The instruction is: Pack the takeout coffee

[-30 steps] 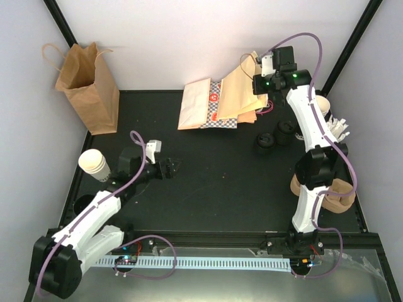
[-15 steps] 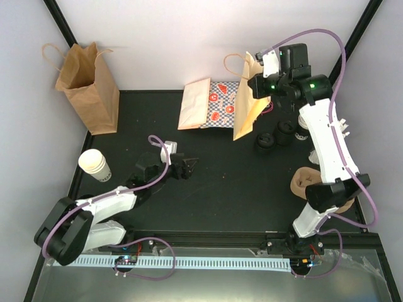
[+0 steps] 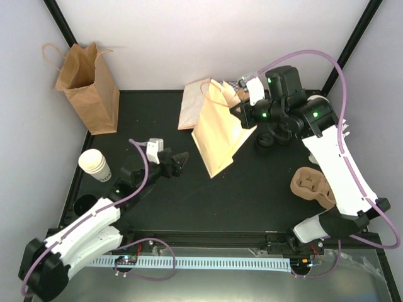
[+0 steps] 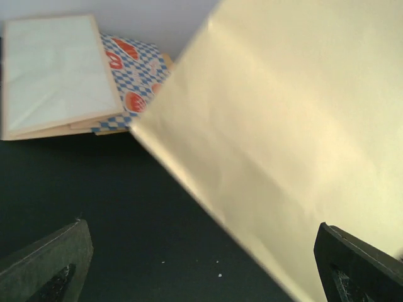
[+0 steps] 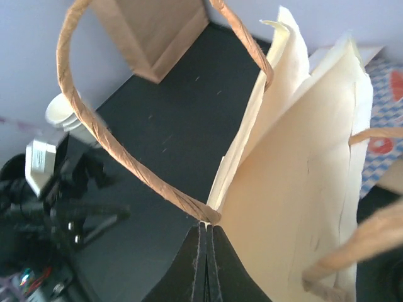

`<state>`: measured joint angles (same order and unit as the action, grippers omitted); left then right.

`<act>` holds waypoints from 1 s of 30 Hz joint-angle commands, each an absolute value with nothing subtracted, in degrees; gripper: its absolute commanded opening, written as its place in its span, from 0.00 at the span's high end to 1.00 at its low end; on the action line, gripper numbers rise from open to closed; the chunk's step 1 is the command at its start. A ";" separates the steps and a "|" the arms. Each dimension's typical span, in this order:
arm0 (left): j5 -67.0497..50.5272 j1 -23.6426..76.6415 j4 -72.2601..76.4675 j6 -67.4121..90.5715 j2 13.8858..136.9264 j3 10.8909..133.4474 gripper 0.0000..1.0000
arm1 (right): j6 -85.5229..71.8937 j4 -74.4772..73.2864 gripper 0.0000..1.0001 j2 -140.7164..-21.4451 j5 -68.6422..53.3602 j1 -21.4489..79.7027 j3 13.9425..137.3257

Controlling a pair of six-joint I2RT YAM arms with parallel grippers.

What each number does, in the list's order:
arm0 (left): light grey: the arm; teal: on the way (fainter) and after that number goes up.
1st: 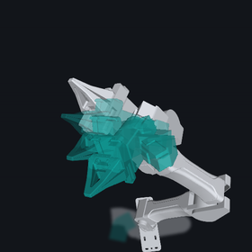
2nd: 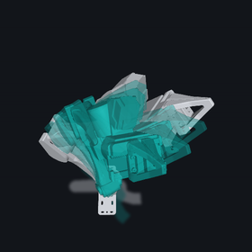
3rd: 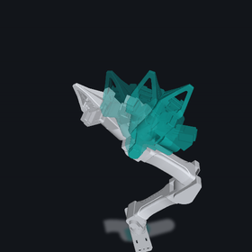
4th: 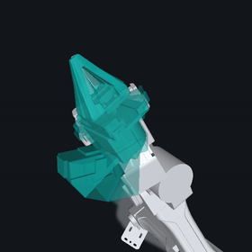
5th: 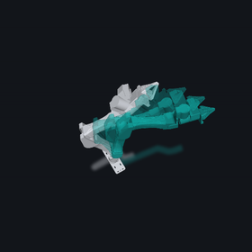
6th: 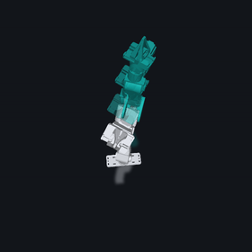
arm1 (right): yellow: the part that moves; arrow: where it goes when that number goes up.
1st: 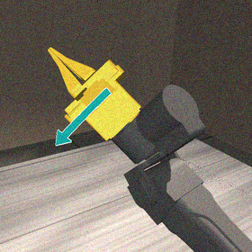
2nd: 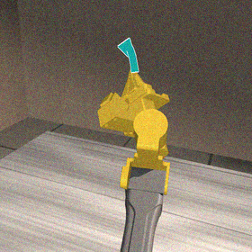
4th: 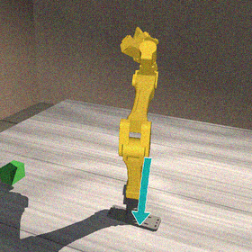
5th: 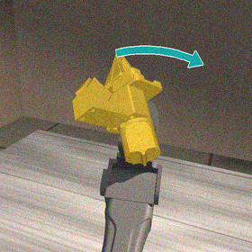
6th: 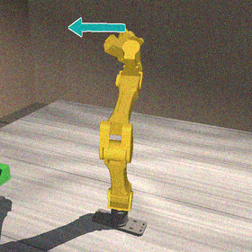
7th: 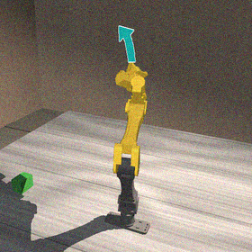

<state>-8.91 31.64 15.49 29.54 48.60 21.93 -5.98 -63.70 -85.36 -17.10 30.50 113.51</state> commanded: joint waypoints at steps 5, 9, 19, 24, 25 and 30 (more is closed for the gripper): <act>-1.67 31.24 -18.01 26.52 34.84 30.97 0.01 | -10.69 -57.67 0.99 -72.27 -22.70 32.84 91.40; -0.89 31.15 -23.68 27.51 31.05 33.07 0.01 | -15.00 -51.56 0.96 -67.80 -24.82 32.83 79.19; -10.21 31.14 -26.14 21.55 31.51 36.12 0.01 | -18.50 -43.22 0.98 -65.11 -26.50 32.96 63.42; -19.40 31.25 -21.46 27.58 34.52 38.24 0.01 | -16.63 -42.76 0.98 -64.95 -26.10 34.09 62.69; -21.41 31.27 -19.45 30.33 35.33 38.45 0.01 | -16.32 -42.80 0.98 -65.09 -25.48 34.59 62.69; -29.53 32.11 -9.34 43.24 40.42 40.07 0.01 | -15.25 -42.85 0.98 -65.89 -23.36 36.77 62.92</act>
